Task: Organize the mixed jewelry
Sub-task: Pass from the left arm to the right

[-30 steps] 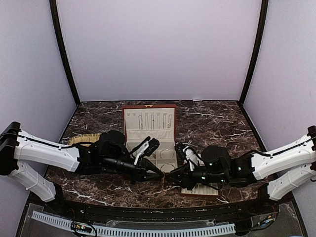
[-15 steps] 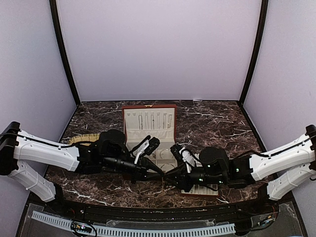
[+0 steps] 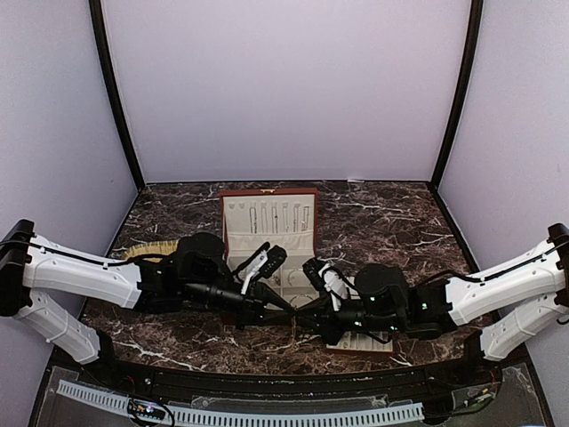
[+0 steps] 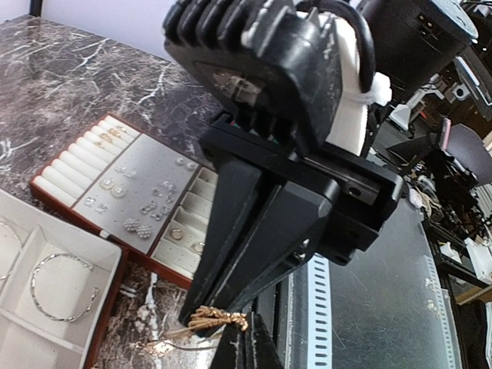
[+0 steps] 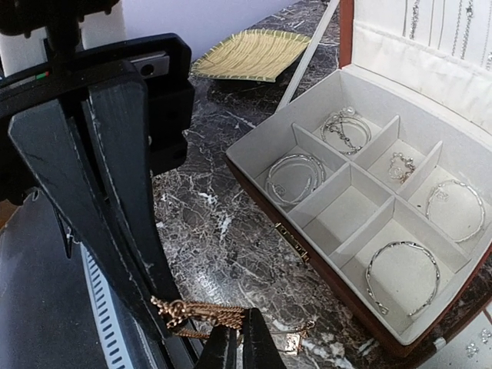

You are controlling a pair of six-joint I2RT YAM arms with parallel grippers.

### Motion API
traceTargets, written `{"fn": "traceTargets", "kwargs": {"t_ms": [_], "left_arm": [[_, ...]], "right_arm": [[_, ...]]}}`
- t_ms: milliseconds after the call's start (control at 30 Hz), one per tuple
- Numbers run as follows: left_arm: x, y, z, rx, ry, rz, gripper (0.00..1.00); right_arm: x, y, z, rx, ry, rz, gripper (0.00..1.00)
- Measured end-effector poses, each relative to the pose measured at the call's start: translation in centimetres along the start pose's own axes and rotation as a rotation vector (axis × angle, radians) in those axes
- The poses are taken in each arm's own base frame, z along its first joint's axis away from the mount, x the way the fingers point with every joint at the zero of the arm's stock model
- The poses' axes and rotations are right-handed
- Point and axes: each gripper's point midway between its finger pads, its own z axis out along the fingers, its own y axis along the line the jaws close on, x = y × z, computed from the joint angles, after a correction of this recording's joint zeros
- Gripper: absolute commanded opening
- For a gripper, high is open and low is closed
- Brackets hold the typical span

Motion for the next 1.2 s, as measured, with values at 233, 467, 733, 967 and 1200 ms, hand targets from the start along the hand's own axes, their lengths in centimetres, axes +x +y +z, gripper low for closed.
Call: {"fn": "traceTargets", "kwargs": {"t_ms": [233,467,733,967,1200], "left_arm": [[-0.1,1.6,-0.7,-0.114,-0.005,-0.009,0.00],[0.3,2.1,-0.7,-0.136,0.010,-0.006,0.06],[0.6,2.5,-0.8,-0.156,0.022,0.009,0.27],[0.6,2.6,-0.8,-0.161,0.017,0.023,0.37],[0.6,2.9,-0.1,-0.157,0.006,0.039,0.32]], "right_arm": [[0.2,-0.6,-0.4,0.034,0.015,-0.001,0.00],[-0.6,-0.6,-0.9,0.061,0.021,-0.004,0.00],[-1.0,-0.6,-1.1,0.079,0.044,-0.009,0.00],[-0.7,-0.7,-1.4,0.086,0.061,-0.011,0.00],[-1.2,-0.1,-2.0,0.056,0.051,-0.008,0.00]]}}
